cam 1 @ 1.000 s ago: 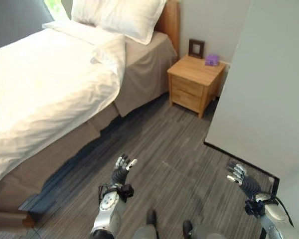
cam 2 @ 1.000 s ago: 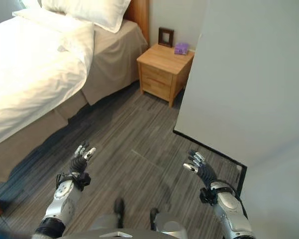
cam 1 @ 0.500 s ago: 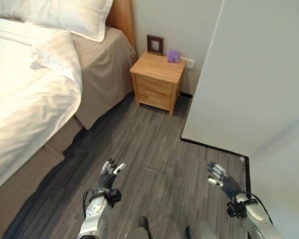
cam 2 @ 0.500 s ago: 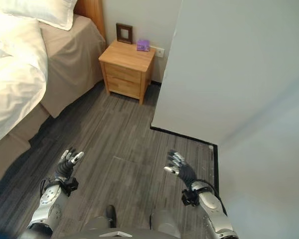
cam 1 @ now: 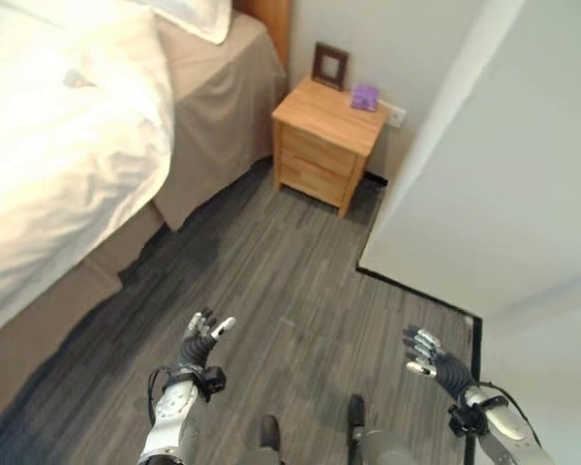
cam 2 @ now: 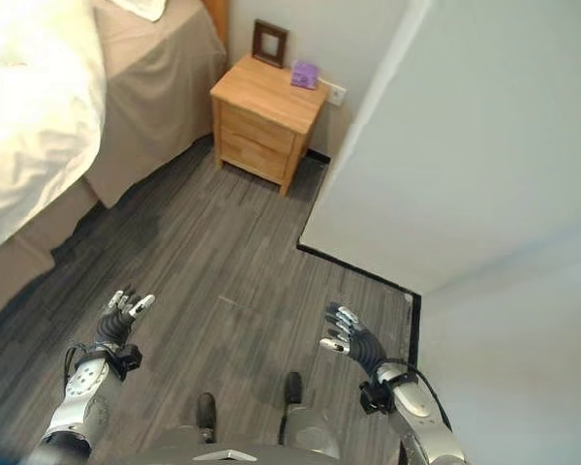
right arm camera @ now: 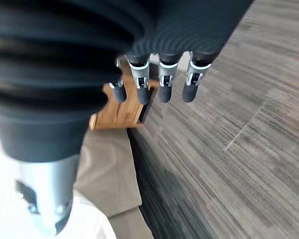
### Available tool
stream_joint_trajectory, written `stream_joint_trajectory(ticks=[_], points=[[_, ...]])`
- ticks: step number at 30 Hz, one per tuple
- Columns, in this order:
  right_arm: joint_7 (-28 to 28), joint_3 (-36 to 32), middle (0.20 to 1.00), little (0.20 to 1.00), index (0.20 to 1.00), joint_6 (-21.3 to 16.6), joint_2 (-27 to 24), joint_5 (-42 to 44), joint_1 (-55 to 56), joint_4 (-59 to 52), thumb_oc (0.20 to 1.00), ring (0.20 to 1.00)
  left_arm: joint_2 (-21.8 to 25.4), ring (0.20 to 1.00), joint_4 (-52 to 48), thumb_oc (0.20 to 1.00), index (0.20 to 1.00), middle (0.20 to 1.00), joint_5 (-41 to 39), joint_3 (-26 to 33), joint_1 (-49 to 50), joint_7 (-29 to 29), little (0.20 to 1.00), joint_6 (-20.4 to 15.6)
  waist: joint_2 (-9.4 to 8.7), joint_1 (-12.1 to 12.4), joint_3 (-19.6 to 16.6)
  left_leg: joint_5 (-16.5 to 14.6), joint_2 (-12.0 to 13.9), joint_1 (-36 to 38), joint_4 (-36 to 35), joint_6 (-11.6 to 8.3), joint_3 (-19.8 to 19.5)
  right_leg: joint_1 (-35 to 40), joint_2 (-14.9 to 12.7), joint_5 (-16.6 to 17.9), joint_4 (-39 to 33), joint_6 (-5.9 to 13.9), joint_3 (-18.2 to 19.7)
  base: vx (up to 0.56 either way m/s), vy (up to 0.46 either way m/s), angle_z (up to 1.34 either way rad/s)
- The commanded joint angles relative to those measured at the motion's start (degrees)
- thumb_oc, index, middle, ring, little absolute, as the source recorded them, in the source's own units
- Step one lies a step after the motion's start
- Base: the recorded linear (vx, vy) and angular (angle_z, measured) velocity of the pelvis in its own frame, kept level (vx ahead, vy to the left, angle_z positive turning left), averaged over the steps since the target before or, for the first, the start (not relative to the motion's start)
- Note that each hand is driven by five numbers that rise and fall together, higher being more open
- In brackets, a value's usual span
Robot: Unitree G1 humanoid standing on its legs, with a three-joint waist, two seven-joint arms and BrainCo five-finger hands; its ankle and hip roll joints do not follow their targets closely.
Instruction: Making the bed.
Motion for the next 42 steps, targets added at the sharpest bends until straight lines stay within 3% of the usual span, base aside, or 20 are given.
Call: stream_joint_trajectory(ticks=[1, 2, 3, 4, 6, 8, 13, 23, 26, 31, 33, 34, 36, 37, 38, 40, 41, 42], points=[[0.1, -0.2, 1.0, 1.0, 1.0, -2.0, -0.5, 2.5, -3.5, -0.6, 1.0, 1.0, 1.1, 1.0, -2.4, 1.0, 1.0, 1.0, 0.6, 1.0, -1.9, -1.1, 1.0, -2.5, -0.85, 1.4, 0.6, 0.8, 1.8, -1.9, 2.6, -1.1, -3.2, 0.3, 1.0, 3.4, -1.2, 1.05, 3.3, 0.03, -0.057, 0.01], [-0.2, 0.1, 1.0, 1.0, 1.0, -2.1, -0.6, 2.4, -4.3, 0.2, 1.0, 1.0, 0.2, 1.0, -2.7, 1.0, 1.0, 1.0, -0.8, 1.1, -0.9, -1.0, 1.0, -2.5, -1.04, 2.2, 0.0, 0.3, 1.8, -1.9, 3.5, -1.21, -4.7, 1.6, 1.6, 2.9, -1.7, 0.9, 3.8, 0.03, -0.053, -0.05], [-17.1, -17.0, 1.0, 1.0, 1.0, -5.9, 2.0, 6.2, -5.7, 6.3, 1.0, 1.0, -4.7, 1.0, -9.4, 1.0, 1.0, 1.0, -0.8, 2.0, 5.5, -0.7, 1.0, -0.3, 8.46, 3.8, -1.2, 3.5, 7.1, -2.6, 11.9, -4.97, 1.2, 8.3, 1.5, -7.6, -0.1, -3.61, -5.1, 0.03, -0.053, -0.09], [-17.1, -17.0, 1.0, 1.0, 1.0, -5.9, 2.0, 6.2, -5.7, 6.3, 1.0, 1.0, -4.7, 1.0, -9.4, 1.0, 1.0, 1.0, -0.8, 1.9, 5.6, -0.7, 1.0, -0.3, 8.53, 3.8, -1.2, 3.3, 7.2, -2.6, 12.0, -4.98, 1.2, 8.4, 1.6, -7.6, -0.1, -3.6, -5.1, -0.06, 0.012, 0.07], [-17.7, -17.8, 1.0, 1.0, 1.0, -6.6, 5.2, 10.3, -3.2, 7.3, 1.0, 1.0, -5.6, 1.0, -8.6, 1.0, 1.0, 1.0, -1.9, -0.1, 4.6, 0.0, 1.0, -0.2, 11.12, 1.3, -4.4, 3.3, 6.6, 3.0, 0.8, -4.62, 4.4, 7.4, 3.1, -7.7, 0.0, -3.3, -6.6, -0.12, 0.054, 0.1], [-19.0, -18.0, 1.0, 1.0, 1.0, -7.2, 6.1, 11.4, -3.0, 9.8, 1.0, 1.0, -5.5, 1.0, -7.7, 1.0, 1.0, 1.0, -1.2, -0.8, 3.2, 1.1, 1.0, -0.4, 11.82, 0.4, -5.3, 4.6, 5.8, 4.1, -1.2, -4.64, 3.0, 7.5, 3.2, -7.3, -0.1, -3.38, -6.7, -0.13, 0.027, 0.07], [-18.8, -17.1, 1.0, 1.0, 1.0, -5.9, 6.8, 11.7, -2.6, 12.6, 1.0, 1.0, -4.0, 1.0, -8.8, 1.0, 1.0, 1.0, -0.5, 0.3, 2.4, 1.8, 1.0, -0.6, 12.81, -0.4, -6.8, 4.3, 5.4, 6.0, -2.7, -4.16, 4.0, 8.0, 2.9, -6.9, -0.2, -3.19, -6.3, -0.09, 0.019, 0.14], [-18.0, -17.2, 1.0, 1.0, 1.0, -4.9, 7.4, 11.3, -1.6, 15.5, 1.0, 1.0, -4.8, 1.0, -8.5, 1.0, 1.0, 1.0, -1.7, 3.5, 2.8, 3.8, 1.0, -1.3, 11.92, -0.5, -6.8, 3.3, 5.6, 6.9, -1.1, -3.92, 5.1, 9.8, 2.2, -6.8, -0.1, -3.05, -6.7, -0.03, 0.027, -0.03], [-18.1, -15.7, 1.0, 1.0, 1.0, -5.7, 6.0, 9.8, -5.3, 14.5, 1.0, 1.0, -4.7, 1.0, -7.5, 1.0, 1.0, 1.0, -2.7, 4.2, 1.8, 5.0, 1.0, -1.9, 10.34, 1.5, -6.1, 2.3, 5.1, 6.5, -0.1, -3.44, 5.0, 10.5, 1.6, -6.6, -0.3, -2.54, -7.7, 0.0, 0.079, -0.07], [-17.7, -14.2, 1.0, 1.0, 1.0, -6.5, 6.0, 10.5, -7.7, 11.8, 1.0, 1.0, -3.9, 1.0, -5.6, 1.0, 1.0, 1.0, -2.9, 4.1, 0.8, 5.5, 1.0, -2.2, 9.29, 2.9, -5.1, 1.3, 3.7, 4.1, 1.3, -2.65, 3.2, 10.1, -0.3, -6.5, 0.1, -1.76, -8.7, 0.03, 0.117, 0.11], [-17.5, -14.2, 1.0, 1.0, 1.0, -6.5, 6.1, 10.2, -7.5, 11.0, 1.0, 1.0, -3.5, 1.0, -5.5, 1.0, 1.0, 1.0, -2.2, 3.9, 0.6, 5.5, 1.0, -2.1, 9.62, 3.2, -4.8, 0.7, 2.9, 3.8, 1.2, -1.63, 2.2, 9.1, -1.6, -7.3, 3.9, -1.51, -9.0, 0.07, 0.183, 0.37], [-16.9, -14.1, 1.0, 1.0, 1.0, -6.6, 5.9, 9.1, -7.2, 10.2, 1.0, 1.0, -3.3, 1.0, -5.7, 1.0, 1.0, 1.0, -1.5, 3.7, 0.6, 5.6, 1.0, -1.8, 9.72, 3.3, -4.3, 0.1, 1.9, 4.1, 1.3, -0.33, 1.7, 7.3, -3.3, -7.0, 10.0, -1.21, -8.2, 0.11, 0.236, 0.37], [-16.3, -13.7, 1.0, 1.0, 1.0, -6.6, 5.4, 6.1, -7.1, 9.5, 1.0, 1.0, -3.0, 1.0, -5.9, 1.0, 1.0, 1.0, -0.1, 3.4, 0.7, 4.9, 1.0, -1.5, 10.4, 2.8, -2.4, -0.8, 0.6, 5.6, 1.0, 2.04, 1.6, 1.6, -5.5, -0.8, 23.0, -0.53, -5.3, 0.11, 0.271, 0.34], [-16.2, -13.9, 1.0, 1.0, 1.0, -6.9, 5.2, 5.7, -6.7, 8.8, 1.0, 1.0, -2.7, 1.0, -6.0, 1.0, 1.0, 1.0, 0.5, 3.1, 0.8, 4.3, 1.0, -1.3, 11.0, 2.3, -1.7, -0.7, 0.3, 6.6, 0.1, 2.61, 0.9, -1.3, -5.2, 0.3, 27.7, -0.7, -2.8, 0.07, 0.187, 0.17], [-16.2, -13.9, 1.0, 1.0, 1.0, -6.8, 5.2, 5.7, -6.7, 8.8, 1.0, 1.0, -2.7, 1.0, -6.0, 1.0, 1.0, 1.0, 0.5, 3.1, 0.7, 4.3, 1.0, -1.3, 11.02, 2.4, -1.9, -0.5, 0.4, 6.4, 0.0, 2.61, 1.0, -1.5, -5.1, 0.5, 27.6, -0.73, -2.7, 0.14, 0.107, 0.24], [-16.0, -14.4, 1.0, 1.0, 1.0, -7.0, 5.2, 5.2, -6.1, 9.3, 1.0, 1.0, -2.3, 1.0, -6.3, 1.0, 1.0, 1.0, 2.1, 2.0, 0.7, 3.5, 1.0, -1.2, 11.81, 1.0, -1.0, -0.8, 0.5, 8.5, -1.7, 2.83, -0.8, -7.2, -1.5, 0.5, 30.4, -1.17, 2.5, 0.26, 0.057, 0.31], [-15.8, -14.9, 1.0, 1.0, 1.0, -7.2, 5.3, 5.7, -5.6, 9.3, 1.0, 1.0, -2.2, 1.0, -6.4, 1.0, 1.0, 1.0, 2.1, 1.7, 0.4, 3.1, 1.0, -1.3, 11.99, 0.1, -0.9, -1.4, 0.5, 9.8, -2.8, 2.55, -1.2, -9.2, -0.2, -0.6, 27.6, -1.41, 3.7, 0.54, -0.035, 0.1], [-15.6, -16.0, 1.0, 1.0, 1.0, -7.3, 4.9, 6.6, -4.4, 9.9, 1.0, 1.0, -2.1, 1.0, -7.6, 1.0, 1.0, 1.0, 1.4, 0.9, -0.3, 2.2, 1.0, -1.5, 11.81, -1.9, -0.4, -3.1, 0.3, 12.1, -3.7, 1.82, -3.2, -10.9, 1.0, -0.4, 19.8, -0.9, 5.1, 0.64, -0.102, 0.01]])
